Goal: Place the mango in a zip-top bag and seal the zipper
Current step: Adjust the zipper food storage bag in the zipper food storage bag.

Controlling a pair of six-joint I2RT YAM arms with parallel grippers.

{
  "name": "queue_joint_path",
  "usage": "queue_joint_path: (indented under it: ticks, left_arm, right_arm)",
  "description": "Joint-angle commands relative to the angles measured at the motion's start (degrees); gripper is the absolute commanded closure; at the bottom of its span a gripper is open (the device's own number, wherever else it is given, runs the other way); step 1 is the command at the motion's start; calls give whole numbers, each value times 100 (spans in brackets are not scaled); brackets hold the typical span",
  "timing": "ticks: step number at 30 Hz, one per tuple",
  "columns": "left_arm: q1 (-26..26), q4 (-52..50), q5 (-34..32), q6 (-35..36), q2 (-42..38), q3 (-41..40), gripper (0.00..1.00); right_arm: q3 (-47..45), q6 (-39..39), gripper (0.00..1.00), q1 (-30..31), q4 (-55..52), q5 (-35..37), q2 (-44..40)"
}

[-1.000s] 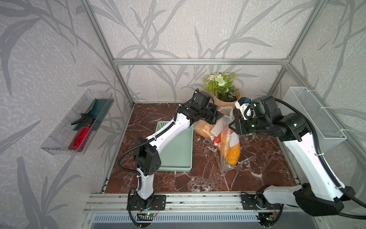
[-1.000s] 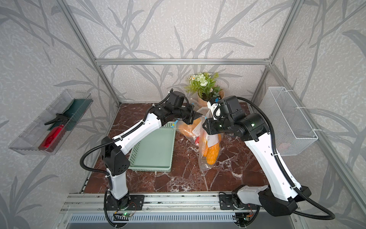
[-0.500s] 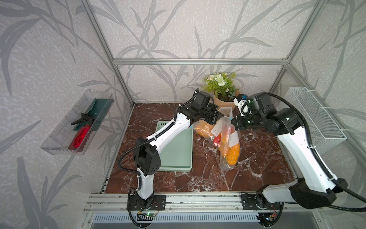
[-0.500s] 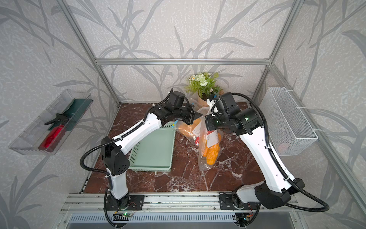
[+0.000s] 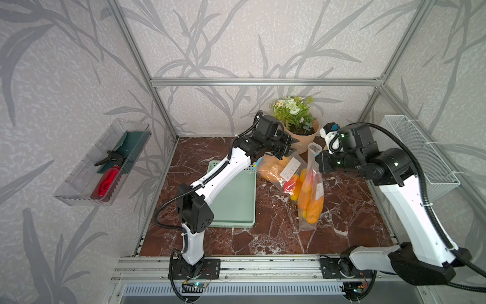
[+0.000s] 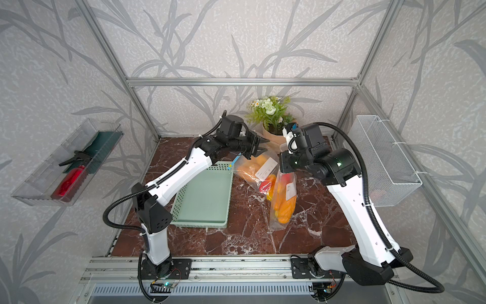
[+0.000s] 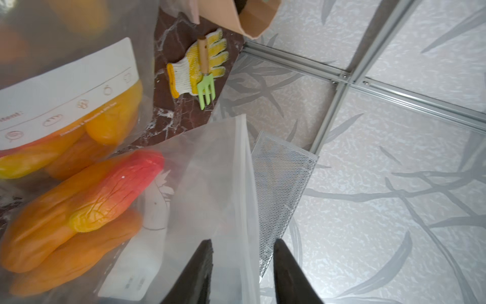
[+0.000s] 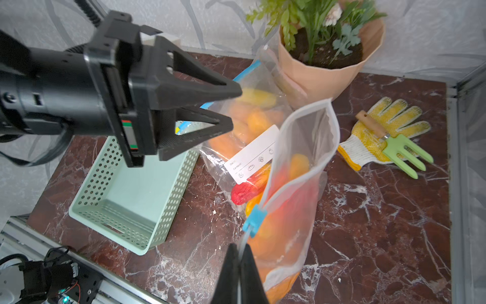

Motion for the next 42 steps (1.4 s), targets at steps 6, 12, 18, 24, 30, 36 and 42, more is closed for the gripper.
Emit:
queue_joint_path:
  ticks: [6,12,18,24,30,36,42]
  left_arm:
    - [122,-244,-571,508,-580,284,60]
    - [187,-70,-651,445,-909,-188,60]
    - [414,-96,-724,425,-1428,-884,60]
    - [860,-920,-695,428,-2373,-2487,63]
    - [1072,-1593,-950,922,-3119,-4019,66]
    - [1074,-1440,-852,1165,-3096,-4402,66]
    - [674,-1162,-442,888,-2421,-2675,60]
  right_arm:
    - [1093,-446,100,-611,403,52,312]
    - [1849,-596,100,-355,709,-672,1010]
    - [2393,-963,100,839,782,-674,1453]
    - [1499,-695,100,1325,1365,-1033,913]
    - [-770,-6,100,772,1903,-1202,-395]
    - [-2057,400,100,-141,2118,-1879,-1142]
    - [-2431,206,100,-209,2264,-2142,-1194]
